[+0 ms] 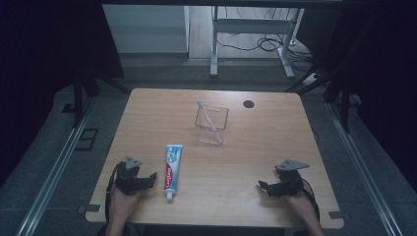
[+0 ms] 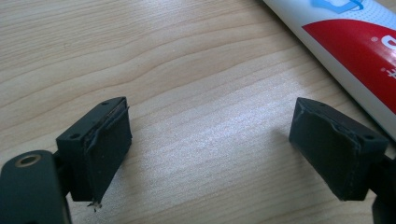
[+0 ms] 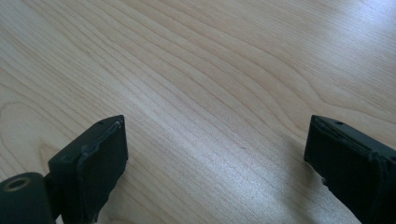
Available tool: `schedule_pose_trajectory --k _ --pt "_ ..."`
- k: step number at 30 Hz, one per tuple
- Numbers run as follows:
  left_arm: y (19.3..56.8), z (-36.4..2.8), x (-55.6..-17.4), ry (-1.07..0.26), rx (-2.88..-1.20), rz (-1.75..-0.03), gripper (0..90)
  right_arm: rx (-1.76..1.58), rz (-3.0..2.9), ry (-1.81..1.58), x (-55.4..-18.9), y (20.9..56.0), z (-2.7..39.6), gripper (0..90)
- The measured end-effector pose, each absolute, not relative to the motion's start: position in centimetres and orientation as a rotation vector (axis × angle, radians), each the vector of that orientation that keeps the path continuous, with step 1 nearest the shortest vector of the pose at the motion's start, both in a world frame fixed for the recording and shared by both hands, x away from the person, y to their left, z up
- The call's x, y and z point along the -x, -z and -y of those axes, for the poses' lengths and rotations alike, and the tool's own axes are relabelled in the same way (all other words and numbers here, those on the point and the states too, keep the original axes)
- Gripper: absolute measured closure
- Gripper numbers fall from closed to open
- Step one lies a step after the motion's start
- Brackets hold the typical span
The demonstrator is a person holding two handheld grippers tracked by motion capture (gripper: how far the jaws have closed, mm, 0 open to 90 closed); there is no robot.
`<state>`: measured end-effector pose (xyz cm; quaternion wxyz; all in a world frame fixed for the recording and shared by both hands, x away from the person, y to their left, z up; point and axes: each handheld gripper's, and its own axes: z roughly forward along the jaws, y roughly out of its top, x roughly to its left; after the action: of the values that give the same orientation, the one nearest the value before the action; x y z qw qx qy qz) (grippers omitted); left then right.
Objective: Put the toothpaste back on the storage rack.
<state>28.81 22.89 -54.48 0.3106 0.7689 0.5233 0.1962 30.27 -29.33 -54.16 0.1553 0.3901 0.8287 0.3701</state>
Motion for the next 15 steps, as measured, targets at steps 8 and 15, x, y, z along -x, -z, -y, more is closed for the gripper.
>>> schedule_pose_trajectory --k 8,15 --pt "54.23 -22.59 -28.70 -0.501 -2.043 -1.387 15.2 -1.102 -2.388 -1.018 -30.18 54.26 29.13 7.4" --pt "53.78 -22.23 -28.62 -0.504 -2.046 -1.362 21.6 -1.103 -2.384 -1.015 -30.17 54.27 29.12 8.1"
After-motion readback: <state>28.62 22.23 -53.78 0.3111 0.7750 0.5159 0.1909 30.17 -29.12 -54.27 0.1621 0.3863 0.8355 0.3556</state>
